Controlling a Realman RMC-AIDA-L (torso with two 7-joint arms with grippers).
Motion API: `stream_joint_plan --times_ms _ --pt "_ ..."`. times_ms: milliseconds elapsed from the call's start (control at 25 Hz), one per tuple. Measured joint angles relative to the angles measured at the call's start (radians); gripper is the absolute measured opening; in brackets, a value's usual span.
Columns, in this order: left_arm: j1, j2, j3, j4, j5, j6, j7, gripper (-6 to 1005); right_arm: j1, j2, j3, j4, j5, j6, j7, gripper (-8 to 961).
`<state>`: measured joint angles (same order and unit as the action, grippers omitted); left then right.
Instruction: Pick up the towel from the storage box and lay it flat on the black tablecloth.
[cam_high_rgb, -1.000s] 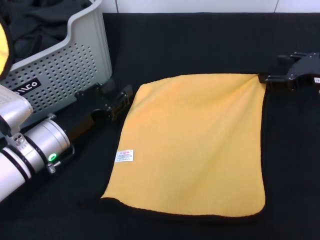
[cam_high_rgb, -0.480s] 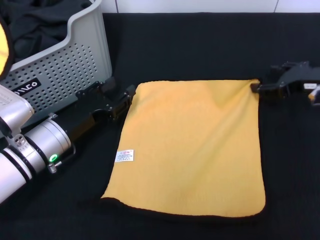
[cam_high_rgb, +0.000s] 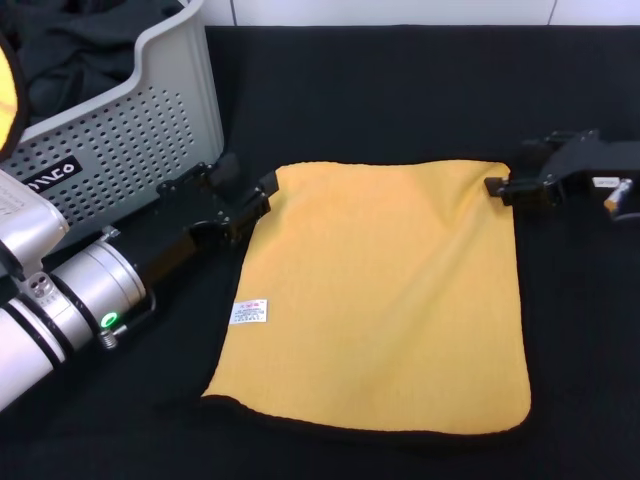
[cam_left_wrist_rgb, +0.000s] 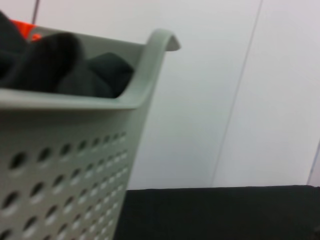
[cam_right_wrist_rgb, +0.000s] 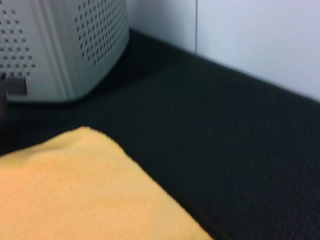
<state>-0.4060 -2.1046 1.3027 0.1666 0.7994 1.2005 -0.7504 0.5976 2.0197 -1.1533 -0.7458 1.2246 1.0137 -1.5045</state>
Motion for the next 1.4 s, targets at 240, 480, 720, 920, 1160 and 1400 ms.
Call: stream_joint_plan --times_ms 240,480,720,920,1160,1400 --pt "0.011 0.004 0.048 0.001 0.009 0.128 0.034 623 -0.111 0.006 -0.029 -0.099 0.172 0.107 -0.180 795" --pt "0.002 0.024 0.190 0.021 0.014 0.258 0.035 618 -0.122 0.000 -0.038 -0.093 0.228 0.369 -0.318 794" --pt "0.000 0.076 0.239 0.086 0.129 0.428 -0.033 608 -0.135 -0.014 -0.030 -0.168 0.201 0.610 -0.334 793" --pt "-0.003 0.128 0.237 0.101 0.174 0.533 -0.105 594 -0.180 -0.025 -0.027 -0.251 0.214 0.697 -0.342 792" --pt "-0.006 0.153 0.240 0.102 0.195 0.586 -0.110 575 -0.214 -0.024 -0.019 -0.270 0.241 0.727 -0.384 790" --pt "-0.020 0.155 0.241 0.102 0.221 0.625 -0.117 541 -0.213 -0.016 -0.023 -0.268 0.244 0.735 -0.387 790"
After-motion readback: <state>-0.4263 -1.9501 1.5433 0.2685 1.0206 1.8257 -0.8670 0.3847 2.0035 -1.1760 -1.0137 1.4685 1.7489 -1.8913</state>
